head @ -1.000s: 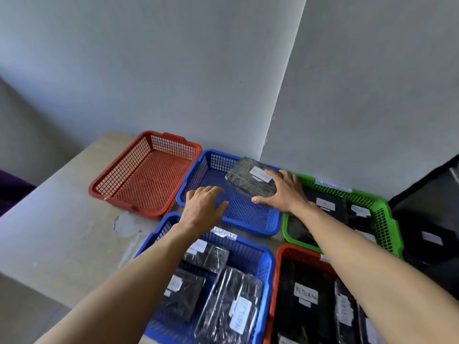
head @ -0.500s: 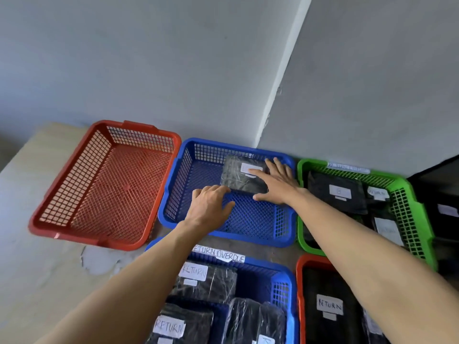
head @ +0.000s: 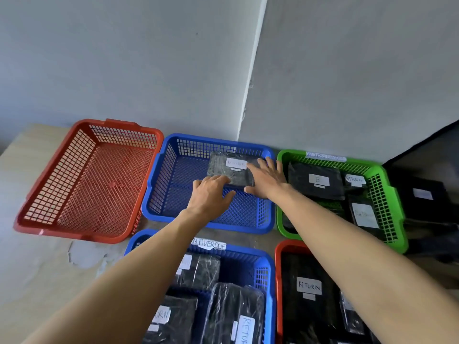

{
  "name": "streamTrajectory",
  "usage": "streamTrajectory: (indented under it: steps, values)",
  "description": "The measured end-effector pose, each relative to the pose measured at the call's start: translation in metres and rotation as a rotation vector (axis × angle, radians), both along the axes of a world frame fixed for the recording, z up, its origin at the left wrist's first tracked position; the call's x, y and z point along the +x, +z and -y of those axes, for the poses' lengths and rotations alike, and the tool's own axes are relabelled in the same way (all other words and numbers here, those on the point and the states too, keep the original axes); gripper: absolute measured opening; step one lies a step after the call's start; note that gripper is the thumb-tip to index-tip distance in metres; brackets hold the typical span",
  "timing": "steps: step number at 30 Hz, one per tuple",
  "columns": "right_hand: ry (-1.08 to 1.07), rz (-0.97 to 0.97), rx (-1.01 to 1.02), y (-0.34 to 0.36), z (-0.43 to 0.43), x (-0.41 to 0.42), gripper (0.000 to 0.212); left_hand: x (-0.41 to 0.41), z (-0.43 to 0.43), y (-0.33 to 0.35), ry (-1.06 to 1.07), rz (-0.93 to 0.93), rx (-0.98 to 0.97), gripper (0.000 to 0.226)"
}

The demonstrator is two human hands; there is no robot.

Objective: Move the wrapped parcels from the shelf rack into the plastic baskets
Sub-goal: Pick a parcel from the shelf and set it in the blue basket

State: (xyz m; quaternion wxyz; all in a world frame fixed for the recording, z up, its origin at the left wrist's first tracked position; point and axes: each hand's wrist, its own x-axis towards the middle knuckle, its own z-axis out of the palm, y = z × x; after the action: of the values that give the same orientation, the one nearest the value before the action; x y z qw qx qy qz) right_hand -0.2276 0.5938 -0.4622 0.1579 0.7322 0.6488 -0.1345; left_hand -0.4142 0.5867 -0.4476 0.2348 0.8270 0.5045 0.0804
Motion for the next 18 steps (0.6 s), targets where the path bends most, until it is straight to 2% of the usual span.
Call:
streamTrajectory:
  steps: [5, 13, 18]
  values:
    - [-0.045, -0.107, 0.107, 0.028, 0.046, 0.025, 0.078, 0.017, 0.037, 0.021, 0.029, 0.004, 0.018, 0.038]
    - [-0.029, -0.345, 0.285, 0.061, 0.169, 0.087, 0.076, 0.056, 0.133, 0.063, 0.085, 0.045, 0.104, 0.041]
    - [-0.056, -0.404, 0.365, 0.077, 0.238, 0.135, 0.075, 0.094, 0.193, 0.084, 0.093, 0.038, 0.141, 0.043]
